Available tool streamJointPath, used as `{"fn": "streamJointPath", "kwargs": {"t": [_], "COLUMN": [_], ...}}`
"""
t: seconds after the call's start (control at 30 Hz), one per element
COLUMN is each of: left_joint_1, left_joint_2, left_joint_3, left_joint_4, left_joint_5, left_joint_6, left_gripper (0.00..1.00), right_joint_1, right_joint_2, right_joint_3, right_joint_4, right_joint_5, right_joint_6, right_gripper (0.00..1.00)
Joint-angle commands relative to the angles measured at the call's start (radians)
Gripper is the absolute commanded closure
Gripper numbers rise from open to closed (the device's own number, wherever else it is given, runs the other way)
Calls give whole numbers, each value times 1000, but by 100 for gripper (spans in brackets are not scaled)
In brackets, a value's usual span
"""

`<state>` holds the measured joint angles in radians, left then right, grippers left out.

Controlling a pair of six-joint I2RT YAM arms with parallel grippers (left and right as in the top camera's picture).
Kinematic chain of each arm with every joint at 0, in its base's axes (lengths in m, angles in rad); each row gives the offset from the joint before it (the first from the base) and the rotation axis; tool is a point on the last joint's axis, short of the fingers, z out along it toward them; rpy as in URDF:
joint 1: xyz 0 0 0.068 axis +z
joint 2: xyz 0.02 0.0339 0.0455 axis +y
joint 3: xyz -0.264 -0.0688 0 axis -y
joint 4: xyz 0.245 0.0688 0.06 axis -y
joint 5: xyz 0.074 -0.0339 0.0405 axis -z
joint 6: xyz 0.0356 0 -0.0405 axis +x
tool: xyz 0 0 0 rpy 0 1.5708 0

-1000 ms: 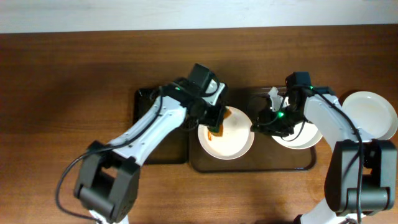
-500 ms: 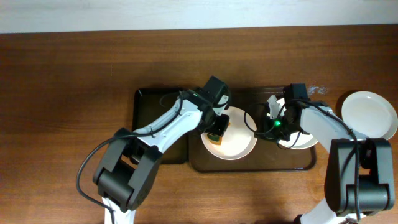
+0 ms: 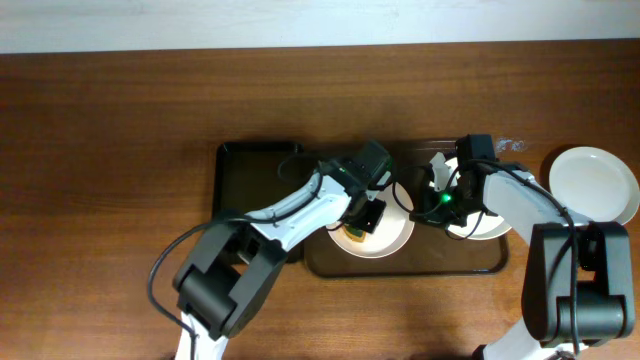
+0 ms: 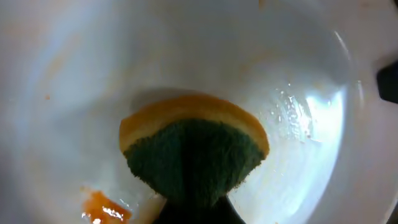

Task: Clean dirty plates on tray and stack at the side
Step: 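Move the sponge onto the held plate and scrub with the left gripper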

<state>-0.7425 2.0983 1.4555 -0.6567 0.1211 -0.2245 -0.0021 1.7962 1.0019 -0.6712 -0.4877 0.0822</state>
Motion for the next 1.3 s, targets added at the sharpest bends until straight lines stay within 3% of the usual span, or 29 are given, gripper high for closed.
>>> {"fn": "streamJointPath", "kwargs": {"t": [0.0,0.2,0.43,0.7,0.83,0.93,1.27], "left_joint_1": [8,67,112,111,108,94,-45], "left_joint_2": [56,56,49,-146,-161,-160,-95], "left_joint_3": [-2,-2,28,104,87,23,-68], "left_joint_4": [8,48,70,14,-109,-103,22], "left_joint_5": [-95,-262,-257,-354,-150,-40,-40], "left_joint_6": [16,17,17,65,60,57,54], "left_gripper": [100,100,100,100,100,100,100], "right_joint_1": [2,2,2,2,2,2,2], "right_joint_2": [-5,-5,-5,-5,-5,-5,-5], "right_joint_3": [-11,-11,-11,-11,-11,-11,-11], "right_joint_4": [3,2,-2,-2,-1,-1,-2], "right_joint_5": [13,13,13,13,13,13,13], "right_joint_6": [0,0,0,0,0,0,0], "right_gripper": [96,96,96,96,96,96,96]}}
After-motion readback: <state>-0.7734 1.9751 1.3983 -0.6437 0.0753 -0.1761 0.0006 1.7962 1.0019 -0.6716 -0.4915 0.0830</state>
